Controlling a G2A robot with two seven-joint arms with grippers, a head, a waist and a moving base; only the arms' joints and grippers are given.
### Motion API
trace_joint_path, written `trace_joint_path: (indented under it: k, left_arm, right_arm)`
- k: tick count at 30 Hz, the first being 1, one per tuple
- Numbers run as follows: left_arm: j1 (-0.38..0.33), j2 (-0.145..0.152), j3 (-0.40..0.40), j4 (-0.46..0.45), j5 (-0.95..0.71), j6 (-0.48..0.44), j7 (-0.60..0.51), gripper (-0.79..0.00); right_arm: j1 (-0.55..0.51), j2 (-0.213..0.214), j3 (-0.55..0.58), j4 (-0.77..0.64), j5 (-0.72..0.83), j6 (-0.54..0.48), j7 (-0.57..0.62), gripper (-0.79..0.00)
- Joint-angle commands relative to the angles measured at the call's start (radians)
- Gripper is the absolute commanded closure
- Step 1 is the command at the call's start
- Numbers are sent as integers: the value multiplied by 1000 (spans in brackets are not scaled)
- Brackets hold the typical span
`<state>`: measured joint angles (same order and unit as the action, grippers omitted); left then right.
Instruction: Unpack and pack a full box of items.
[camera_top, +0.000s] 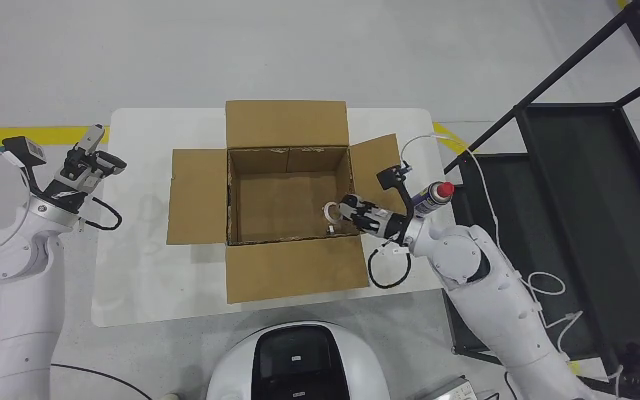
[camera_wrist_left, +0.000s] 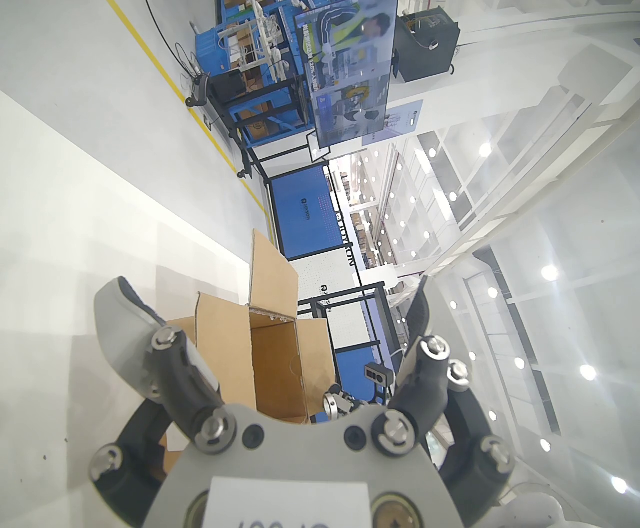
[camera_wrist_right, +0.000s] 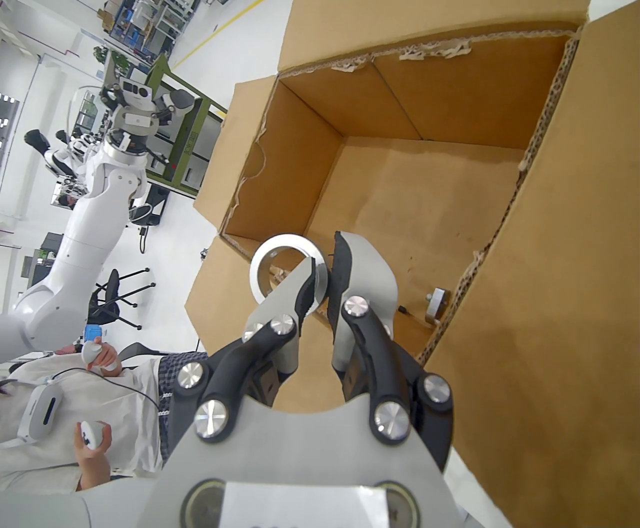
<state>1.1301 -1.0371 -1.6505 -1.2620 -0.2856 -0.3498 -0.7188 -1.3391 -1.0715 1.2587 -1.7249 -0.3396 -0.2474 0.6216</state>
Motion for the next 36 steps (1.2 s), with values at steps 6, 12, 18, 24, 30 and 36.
trace_joint_path:
  k: [6, 12, 18, 24, 30, 36]
  left_arm:
    - [0, 0, 0, 0, 0, 0, 0, -785]
    - [0, 0, 0, 0, 0, 0, 0, -785]
    - [0, 0, 0, 0, 0, 0, 0, -785]
    - [0, 0, 0, 0, 0, 0, 0, -785]
    - [0, 0, 0, 0, 0, 0, 0, -785]
    - [0, 0, 0, 0, 0, 0, 0, -785]
  right_arm:
    - [125, -30, -116, 104, -30, 67, -60, 0]
    - [196, -55, -199, 169, -51, 104, -106, -345]
    - [217, -66, -230, 186, -66, 52, -136, -785]
    - [162, -51, -172, 123, -78, -61, -151, -785]
    - [0, -7, 1, -63, -224, -238, -177, -785]
    - [-213, 27, 224, -204, -443, -373, -324, -785]
